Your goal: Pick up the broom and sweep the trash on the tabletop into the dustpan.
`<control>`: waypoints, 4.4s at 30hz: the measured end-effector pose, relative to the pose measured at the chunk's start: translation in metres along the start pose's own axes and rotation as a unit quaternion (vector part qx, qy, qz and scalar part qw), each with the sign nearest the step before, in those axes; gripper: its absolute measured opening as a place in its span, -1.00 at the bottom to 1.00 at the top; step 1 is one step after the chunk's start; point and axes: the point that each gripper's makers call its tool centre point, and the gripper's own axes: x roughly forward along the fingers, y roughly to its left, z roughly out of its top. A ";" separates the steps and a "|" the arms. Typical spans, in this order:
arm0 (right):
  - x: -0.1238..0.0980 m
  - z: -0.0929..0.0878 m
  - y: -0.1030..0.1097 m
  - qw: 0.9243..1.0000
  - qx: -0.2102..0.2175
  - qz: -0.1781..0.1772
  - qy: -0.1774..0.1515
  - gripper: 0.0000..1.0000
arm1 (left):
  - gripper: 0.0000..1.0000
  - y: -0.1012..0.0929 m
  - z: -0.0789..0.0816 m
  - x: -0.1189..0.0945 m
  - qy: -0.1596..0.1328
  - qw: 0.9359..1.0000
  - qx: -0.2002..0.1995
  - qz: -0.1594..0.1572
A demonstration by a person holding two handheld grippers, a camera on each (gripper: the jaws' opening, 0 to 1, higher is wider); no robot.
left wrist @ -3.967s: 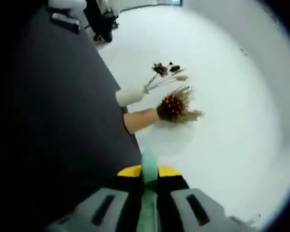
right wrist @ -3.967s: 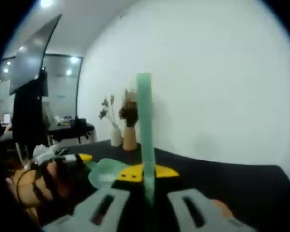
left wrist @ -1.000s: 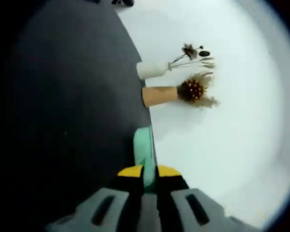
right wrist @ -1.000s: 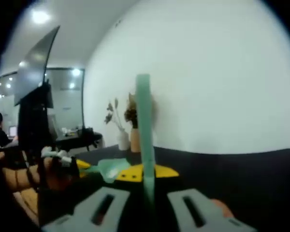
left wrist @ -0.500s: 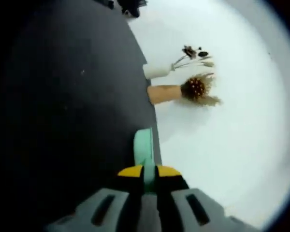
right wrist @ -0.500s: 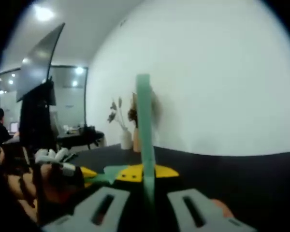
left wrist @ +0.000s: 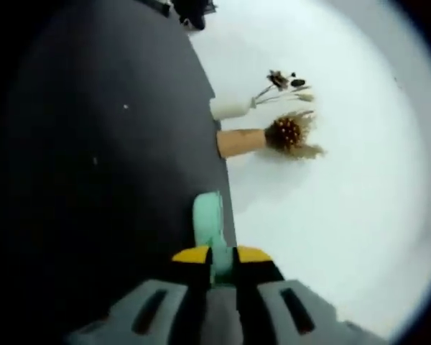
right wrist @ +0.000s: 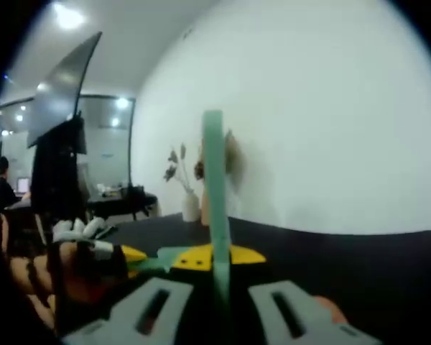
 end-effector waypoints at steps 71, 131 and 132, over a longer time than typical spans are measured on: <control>0.172 -0.081 0.101 0.869 -0.444 0.215 -0.043 -0.89 | 0.71 -0.065 0.082 -0.004 0.287 0.728 0.561 -0.269; 0.172 -0.108 0.059 0.917 -0.225 0.242 0.224 -0.64 | 0.62 -0.057 0.085 -0.012 0.272 0.754 0.534 -0.270; 0.171 -0.106 0.056 0.921 -0.222 0.236 0.216 -0.64 | 0.61 -0.059 0.084 -0.013 0.270 0.753 0.534 -0.272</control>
